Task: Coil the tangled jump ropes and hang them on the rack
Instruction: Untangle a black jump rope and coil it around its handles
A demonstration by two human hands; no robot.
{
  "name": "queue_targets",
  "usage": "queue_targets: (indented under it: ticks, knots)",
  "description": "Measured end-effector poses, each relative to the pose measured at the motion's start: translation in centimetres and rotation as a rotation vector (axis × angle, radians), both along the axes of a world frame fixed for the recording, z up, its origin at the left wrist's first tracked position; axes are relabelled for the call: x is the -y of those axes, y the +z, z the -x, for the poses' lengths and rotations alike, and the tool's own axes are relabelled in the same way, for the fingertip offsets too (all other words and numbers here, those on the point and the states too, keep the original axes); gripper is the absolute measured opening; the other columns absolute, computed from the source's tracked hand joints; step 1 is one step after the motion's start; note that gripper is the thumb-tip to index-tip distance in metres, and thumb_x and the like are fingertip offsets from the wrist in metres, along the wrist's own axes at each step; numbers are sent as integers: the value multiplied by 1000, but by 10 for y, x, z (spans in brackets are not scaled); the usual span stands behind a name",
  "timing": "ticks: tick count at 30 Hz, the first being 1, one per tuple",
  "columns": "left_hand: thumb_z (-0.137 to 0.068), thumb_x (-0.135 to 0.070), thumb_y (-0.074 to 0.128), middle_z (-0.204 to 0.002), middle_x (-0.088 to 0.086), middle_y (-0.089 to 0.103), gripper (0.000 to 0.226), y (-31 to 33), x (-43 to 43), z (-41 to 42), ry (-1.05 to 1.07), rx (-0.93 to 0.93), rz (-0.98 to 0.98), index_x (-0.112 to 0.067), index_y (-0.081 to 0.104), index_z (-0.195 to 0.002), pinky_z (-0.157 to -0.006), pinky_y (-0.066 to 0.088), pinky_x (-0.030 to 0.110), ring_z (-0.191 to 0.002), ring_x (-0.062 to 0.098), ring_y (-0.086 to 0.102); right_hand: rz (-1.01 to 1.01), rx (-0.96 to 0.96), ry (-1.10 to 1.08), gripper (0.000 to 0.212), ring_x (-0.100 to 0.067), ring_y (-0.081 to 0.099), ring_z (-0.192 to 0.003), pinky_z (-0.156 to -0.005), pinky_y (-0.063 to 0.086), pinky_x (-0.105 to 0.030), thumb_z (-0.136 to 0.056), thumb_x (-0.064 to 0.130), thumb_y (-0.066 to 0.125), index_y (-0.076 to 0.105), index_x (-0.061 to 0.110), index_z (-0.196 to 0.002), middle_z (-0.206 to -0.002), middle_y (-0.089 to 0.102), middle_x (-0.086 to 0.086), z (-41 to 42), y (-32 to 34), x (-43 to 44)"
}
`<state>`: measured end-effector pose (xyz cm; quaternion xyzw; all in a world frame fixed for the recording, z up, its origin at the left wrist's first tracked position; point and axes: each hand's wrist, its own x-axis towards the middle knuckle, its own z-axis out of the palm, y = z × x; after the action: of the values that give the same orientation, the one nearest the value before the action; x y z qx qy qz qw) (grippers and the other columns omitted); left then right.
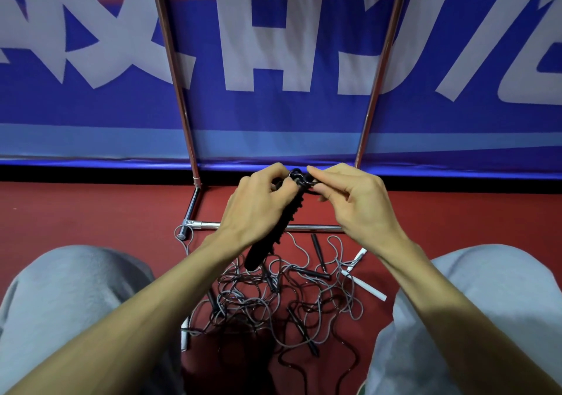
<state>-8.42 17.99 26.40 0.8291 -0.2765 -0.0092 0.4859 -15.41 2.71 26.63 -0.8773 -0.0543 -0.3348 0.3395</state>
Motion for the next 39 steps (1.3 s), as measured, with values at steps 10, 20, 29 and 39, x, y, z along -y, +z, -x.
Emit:
queue_targets:
  ticks: [10,20,29,39]
  knots:
    - [-81,-56,35,-63,-8,67,37,2,-1,8,-33,236,-130,-34,64,-86,-59,50,35,-63,18,63,107,-56,-59,19,4,57,-72,-67,38,0,-78,12,66,77,10,-93,-78,75,0,7,14,4]
    - [-86,-46,44,-65,-5,64,29,1,-2,14,-8,435,-246,-31,64,-101,-55,47,33,-60,20,59,46,-124,-168,12,-8,67,-79,-76,46,-14,-77,11,75,78,12,-88,-84,75,-2,11,21,-4]
    - [-80,-52,53,-64,-3,66,37,3,-1,14,17,367,-115,-43,67,-113,-57,51,36,-57,16,62,-26,-262,-242,6,-9,69,-70,-76,51,-23,-74,20,75,79,20,-79,-71,74,3,8,28,-2]
    - [-85,-58,54,-78,-6,61,41,-4,-5,3,1,377,-247,-53,55,-125,-56,35,30,-70,14,55,-251,-270,-268,3,5,61,-56,-63,48,-10,-71,13,77,75,15,-71,-55,62,12,2,19,-9]
